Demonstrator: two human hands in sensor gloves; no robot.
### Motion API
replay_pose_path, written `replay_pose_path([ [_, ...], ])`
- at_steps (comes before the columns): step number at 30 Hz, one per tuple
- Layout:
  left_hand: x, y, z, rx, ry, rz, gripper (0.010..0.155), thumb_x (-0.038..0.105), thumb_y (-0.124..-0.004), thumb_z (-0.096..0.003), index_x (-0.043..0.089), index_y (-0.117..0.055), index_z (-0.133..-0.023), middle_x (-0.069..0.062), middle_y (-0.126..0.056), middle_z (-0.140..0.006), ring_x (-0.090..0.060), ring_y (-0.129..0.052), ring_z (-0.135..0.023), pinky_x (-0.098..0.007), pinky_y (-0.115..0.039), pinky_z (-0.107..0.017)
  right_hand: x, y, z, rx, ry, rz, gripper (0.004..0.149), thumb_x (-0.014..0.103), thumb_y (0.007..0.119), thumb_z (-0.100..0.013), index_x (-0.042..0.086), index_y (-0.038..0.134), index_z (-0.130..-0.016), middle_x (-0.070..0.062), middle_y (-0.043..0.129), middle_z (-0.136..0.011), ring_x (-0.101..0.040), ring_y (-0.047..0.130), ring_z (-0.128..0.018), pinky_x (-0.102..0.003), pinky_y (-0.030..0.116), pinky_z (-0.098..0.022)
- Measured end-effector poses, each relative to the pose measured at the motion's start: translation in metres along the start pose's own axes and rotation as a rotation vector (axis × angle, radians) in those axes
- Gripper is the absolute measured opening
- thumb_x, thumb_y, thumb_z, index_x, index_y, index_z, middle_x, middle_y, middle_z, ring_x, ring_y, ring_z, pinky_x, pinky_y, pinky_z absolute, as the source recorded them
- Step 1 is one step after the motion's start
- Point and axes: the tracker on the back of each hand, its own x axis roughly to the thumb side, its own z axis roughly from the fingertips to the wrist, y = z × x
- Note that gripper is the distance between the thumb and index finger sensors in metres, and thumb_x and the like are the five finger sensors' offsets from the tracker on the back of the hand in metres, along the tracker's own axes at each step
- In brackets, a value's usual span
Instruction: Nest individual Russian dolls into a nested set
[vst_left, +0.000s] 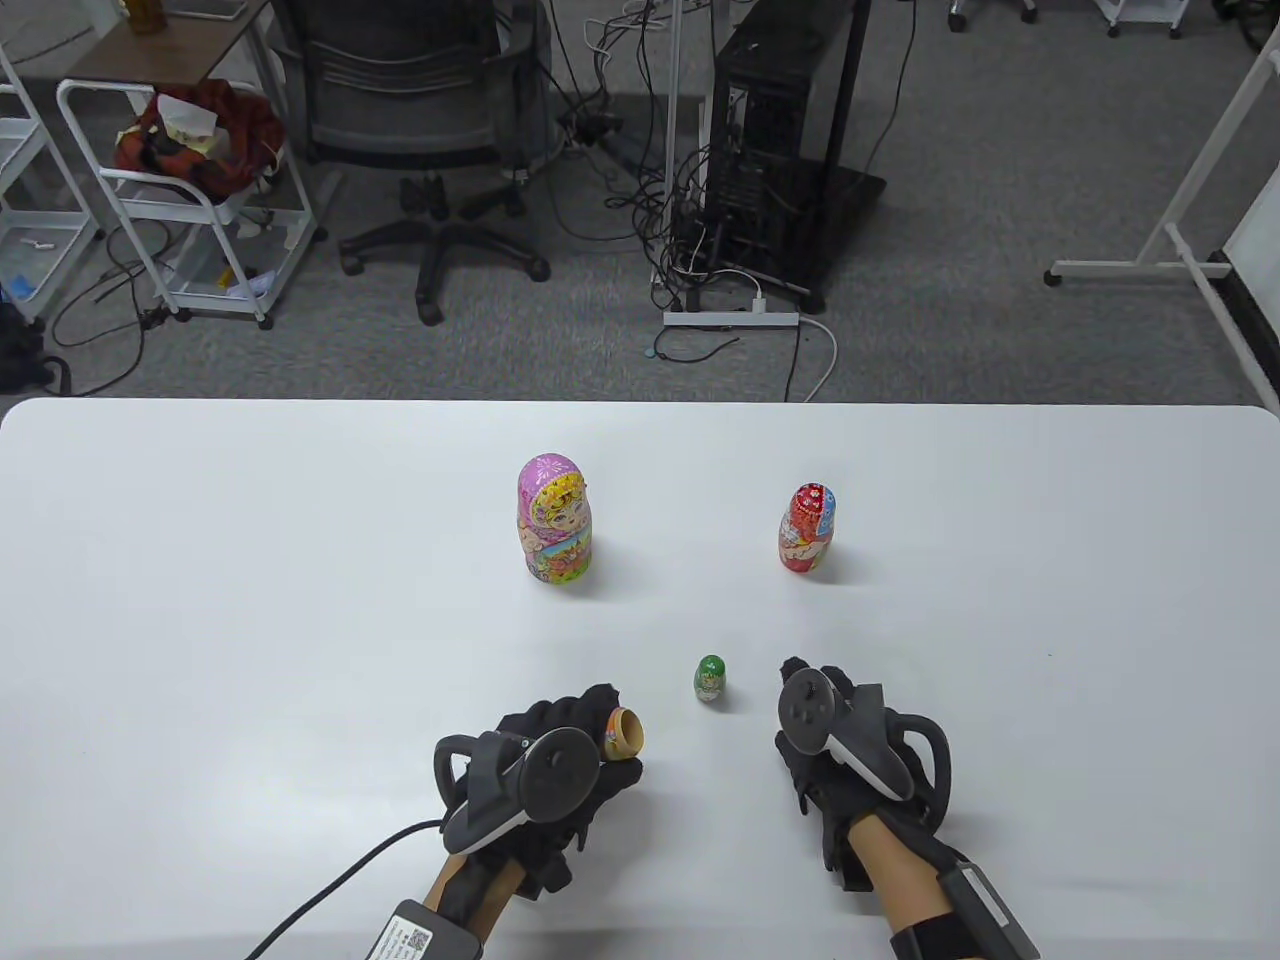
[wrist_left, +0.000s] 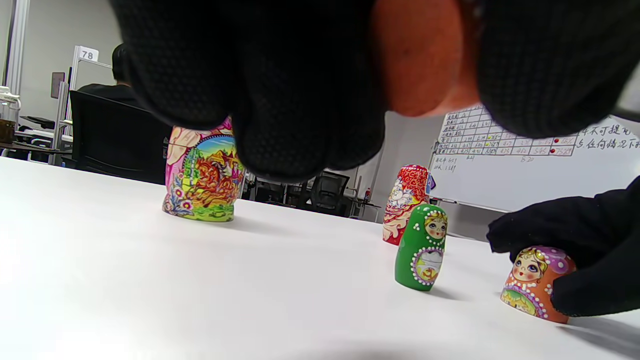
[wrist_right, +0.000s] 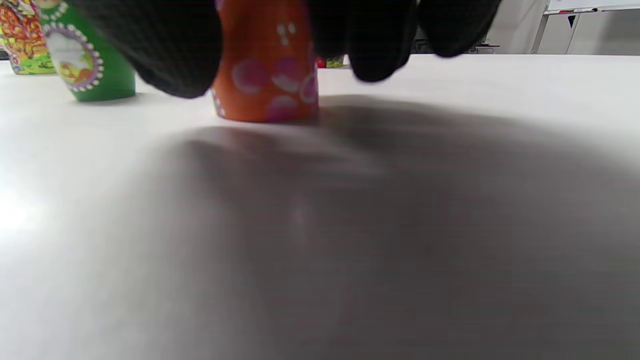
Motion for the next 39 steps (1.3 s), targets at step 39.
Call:
replay_pose_path([
  [39,-0.003,0.001,-0.001,-0.02,0.009,-0.001,0.079,0.066,-0.083,-0.0335,0.02,-0.071,-0.097,0.001,-0.097,-0.081,-0.014,-0.102,-0.064,-0.044,-0.085,-0.056,0.052,-0.067,0.034,-0.225,-0.41,-0.42,0.051,0.043,0.073,-0.049,0.035,0.057,-0.097,-0.001,0.081,-0.094,-0.026,0.085,-0.081,-0.05,0.069,-0.065],
])
